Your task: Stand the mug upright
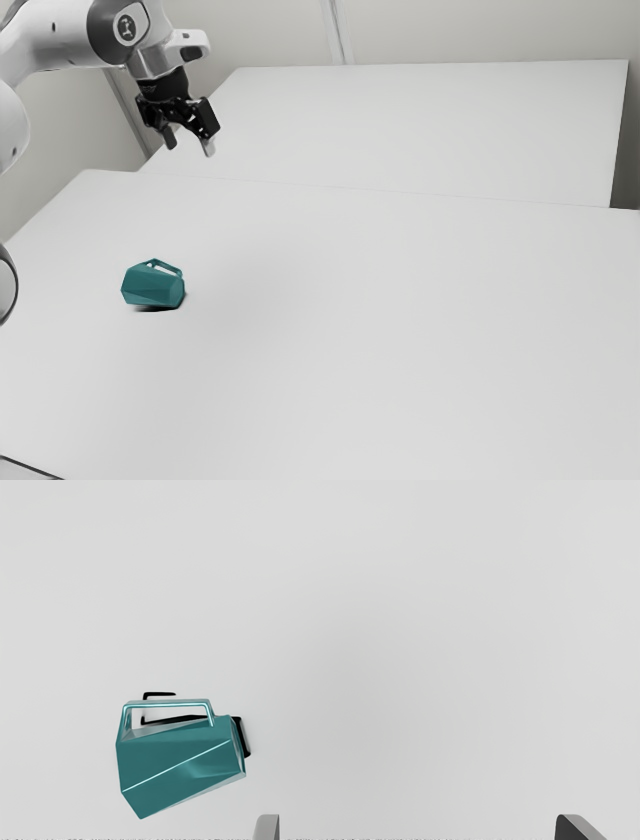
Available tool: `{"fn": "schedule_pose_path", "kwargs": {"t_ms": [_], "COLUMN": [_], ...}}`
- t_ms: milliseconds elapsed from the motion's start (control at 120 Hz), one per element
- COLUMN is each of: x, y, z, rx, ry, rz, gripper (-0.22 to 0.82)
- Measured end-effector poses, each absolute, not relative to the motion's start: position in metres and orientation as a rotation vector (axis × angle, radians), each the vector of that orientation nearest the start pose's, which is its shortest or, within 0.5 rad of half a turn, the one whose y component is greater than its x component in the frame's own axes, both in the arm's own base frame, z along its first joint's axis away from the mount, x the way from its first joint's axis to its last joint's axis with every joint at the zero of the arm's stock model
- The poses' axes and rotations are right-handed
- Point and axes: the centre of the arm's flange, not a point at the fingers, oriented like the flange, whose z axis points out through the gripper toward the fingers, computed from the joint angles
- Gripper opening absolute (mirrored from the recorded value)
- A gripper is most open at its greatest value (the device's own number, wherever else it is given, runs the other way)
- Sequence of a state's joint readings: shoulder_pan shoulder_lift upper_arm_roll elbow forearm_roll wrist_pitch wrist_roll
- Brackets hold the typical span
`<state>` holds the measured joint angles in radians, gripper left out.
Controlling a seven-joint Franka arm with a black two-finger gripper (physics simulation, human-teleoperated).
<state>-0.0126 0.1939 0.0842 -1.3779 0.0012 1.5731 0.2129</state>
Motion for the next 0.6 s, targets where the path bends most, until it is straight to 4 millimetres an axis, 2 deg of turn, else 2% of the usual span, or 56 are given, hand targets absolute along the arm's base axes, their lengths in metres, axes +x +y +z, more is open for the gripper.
{"fn": "schedule_pose_path", "kwargs": {"t_ms": [400, 475, 600], "x": [0.609, 0.604, 0.587], "y": [0.036, 0.059, 0.125], "z": [0.604, 0.607, 0.601], "rx": [-3.123, -3.144, -3.243], "ry": [0.188, 0.116, -0.049], "rz": [0.012, 0.011, 0.017], "gripper": [0.60, 0.60, 0.60]}}
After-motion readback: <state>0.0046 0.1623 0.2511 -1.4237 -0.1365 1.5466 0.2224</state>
